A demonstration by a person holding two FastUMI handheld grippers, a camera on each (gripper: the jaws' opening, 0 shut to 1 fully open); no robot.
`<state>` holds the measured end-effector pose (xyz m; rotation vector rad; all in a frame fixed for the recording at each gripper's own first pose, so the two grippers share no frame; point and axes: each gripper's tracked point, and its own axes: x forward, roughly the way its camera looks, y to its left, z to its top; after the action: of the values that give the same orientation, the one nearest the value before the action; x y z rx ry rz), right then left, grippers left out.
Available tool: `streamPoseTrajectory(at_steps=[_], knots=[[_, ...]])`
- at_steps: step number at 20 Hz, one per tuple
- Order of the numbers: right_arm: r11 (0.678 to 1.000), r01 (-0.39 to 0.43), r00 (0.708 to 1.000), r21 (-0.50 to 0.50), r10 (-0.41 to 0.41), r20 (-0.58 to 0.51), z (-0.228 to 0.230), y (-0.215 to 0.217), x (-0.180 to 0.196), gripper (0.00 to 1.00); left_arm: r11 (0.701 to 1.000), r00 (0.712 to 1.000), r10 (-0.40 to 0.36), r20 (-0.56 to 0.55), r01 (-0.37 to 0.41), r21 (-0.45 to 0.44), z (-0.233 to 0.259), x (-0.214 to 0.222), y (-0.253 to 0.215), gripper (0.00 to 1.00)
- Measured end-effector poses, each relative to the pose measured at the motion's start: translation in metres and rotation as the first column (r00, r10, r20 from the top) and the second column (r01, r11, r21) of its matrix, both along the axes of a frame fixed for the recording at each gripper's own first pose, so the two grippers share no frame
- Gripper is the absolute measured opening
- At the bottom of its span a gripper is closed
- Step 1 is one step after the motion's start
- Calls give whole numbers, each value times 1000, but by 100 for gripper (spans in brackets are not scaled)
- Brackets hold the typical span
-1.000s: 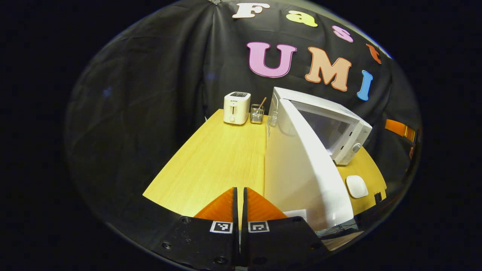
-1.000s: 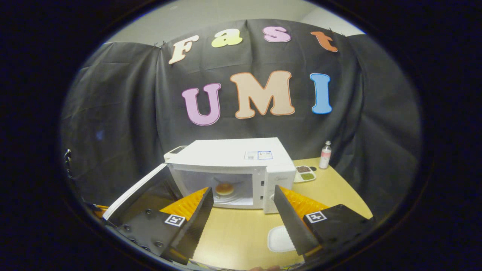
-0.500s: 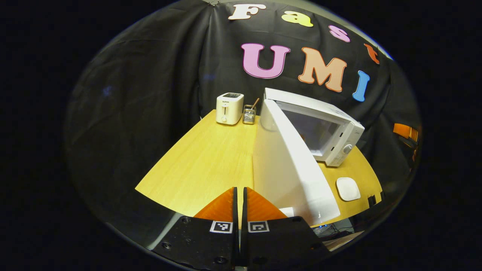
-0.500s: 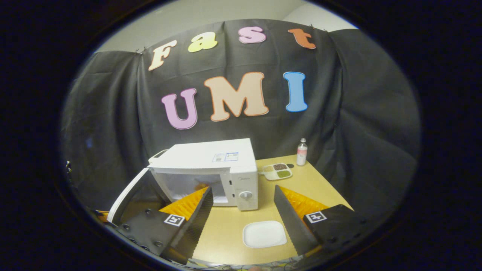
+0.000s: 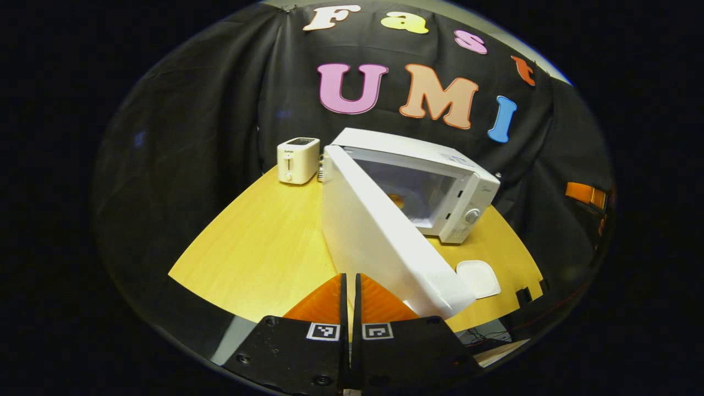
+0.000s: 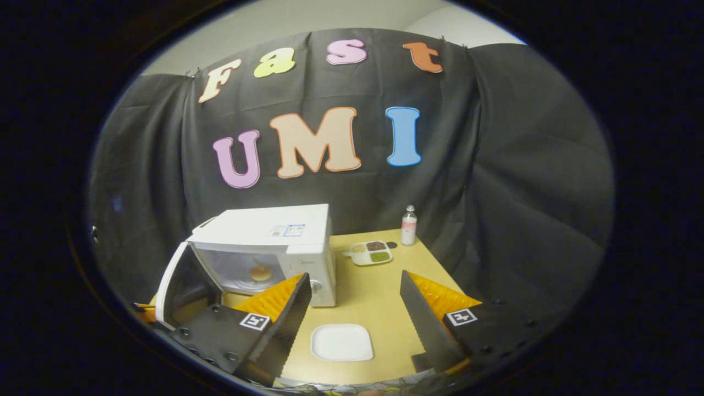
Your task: Open the microwave oven with the left hand, put the food in, and close the microwave oven.
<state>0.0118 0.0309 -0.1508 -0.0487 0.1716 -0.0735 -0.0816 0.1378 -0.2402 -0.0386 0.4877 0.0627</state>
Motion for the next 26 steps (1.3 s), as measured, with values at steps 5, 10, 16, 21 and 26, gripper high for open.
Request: streamPoseTrajectory(at_steps=[5, 10, 16, 21, 26], knots=[[1000, 31, 999, -3, -31, -8, -1, -36, -4, 92, 999, 999, -46, 18, 46, -3, 3, 25, -41, 1], [998, 54, 998, 27, -53, -13, -8, -65, -10, 92, 994, 994, -102, 34, 103, -19, 1, 46, -82, 1], [995, 91, 995, 48, -89, -52, -30, -90, -17, 92, 982, 980, -187, 66, 188, -18, 7, 83, -135, 1], [992, 102, 992, 78, -96, -80, -48, -93, -22, 92, 974, 971, -228, 73, 227, 23, 8, 119, -162, 0], [987, 131, 987, 90, -121, -109, -63, -102, -25, 92, 972, 970, -232, 76, 233, -7, 7, 152, -176, 1]])
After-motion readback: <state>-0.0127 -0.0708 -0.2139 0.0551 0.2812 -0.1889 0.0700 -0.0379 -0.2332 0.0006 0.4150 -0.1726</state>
